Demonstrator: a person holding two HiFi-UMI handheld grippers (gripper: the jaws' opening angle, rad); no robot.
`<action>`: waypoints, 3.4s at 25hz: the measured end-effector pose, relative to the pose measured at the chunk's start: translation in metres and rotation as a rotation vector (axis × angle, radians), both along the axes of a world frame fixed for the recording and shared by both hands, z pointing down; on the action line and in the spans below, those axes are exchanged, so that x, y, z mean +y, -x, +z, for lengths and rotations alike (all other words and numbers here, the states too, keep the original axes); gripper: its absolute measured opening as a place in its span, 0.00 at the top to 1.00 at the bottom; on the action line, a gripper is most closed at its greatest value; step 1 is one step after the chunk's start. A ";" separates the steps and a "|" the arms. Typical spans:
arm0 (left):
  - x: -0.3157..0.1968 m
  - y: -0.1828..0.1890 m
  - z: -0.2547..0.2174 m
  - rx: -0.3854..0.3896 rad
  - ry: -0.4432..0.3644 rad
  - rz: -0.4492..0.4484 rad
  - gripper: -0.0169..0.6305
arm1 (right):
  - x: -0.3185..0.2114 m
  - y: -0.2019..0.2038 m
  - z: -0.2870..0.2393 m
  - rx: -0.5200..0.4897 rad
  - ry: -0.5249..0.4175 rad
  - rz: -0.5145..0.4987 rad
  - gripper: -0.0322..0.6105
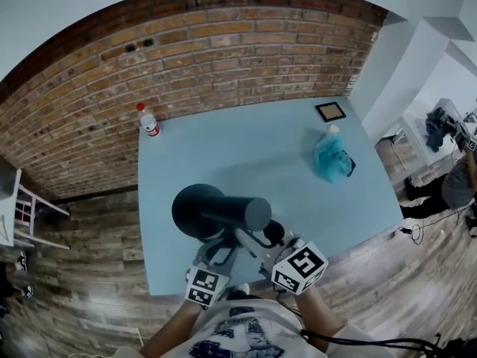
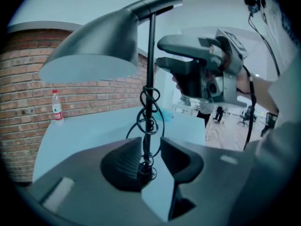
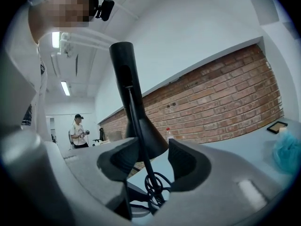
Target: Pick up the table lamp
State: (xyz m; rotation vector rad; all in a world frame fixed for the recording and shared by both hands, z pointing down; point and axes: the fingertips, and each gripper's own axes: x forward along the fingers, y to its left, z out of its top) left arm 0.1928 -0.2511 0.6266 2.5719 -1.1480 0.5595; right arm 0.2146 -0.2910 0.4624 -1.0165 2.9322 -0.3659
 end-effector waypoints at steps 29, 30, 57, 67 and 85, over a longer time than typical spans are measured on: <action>-0.031 -0.022 0.029 -0.012 0.021 0.003 0.79 | 0.004 0.036 0.009 0.085 -0.040 -0.237 0.83; -0.032 -0.022 0.029 -0.013 0.019 0.000 0.80 | 0.004 0.036 0.009 0.086 -0.044 -0.238 0.84; -0.034 -0.019 0.030 0.004 -0.042 -0.029 0.88 | 0.010 0.037 0.008 0.088 -0.073 -0.221 0.88; -0.029 -0.015 0.021 -0.016 -0.064 -0.013 0.88 | 0.015 0.039 -0.001 0.085 -0.080 -0.215 0.88; -0.036 -0.010 -0.029 -0.039 -0.109 0.018 0.88 | 0.014 0.040 -0.051 0.091 -0.154 -0.207 0.89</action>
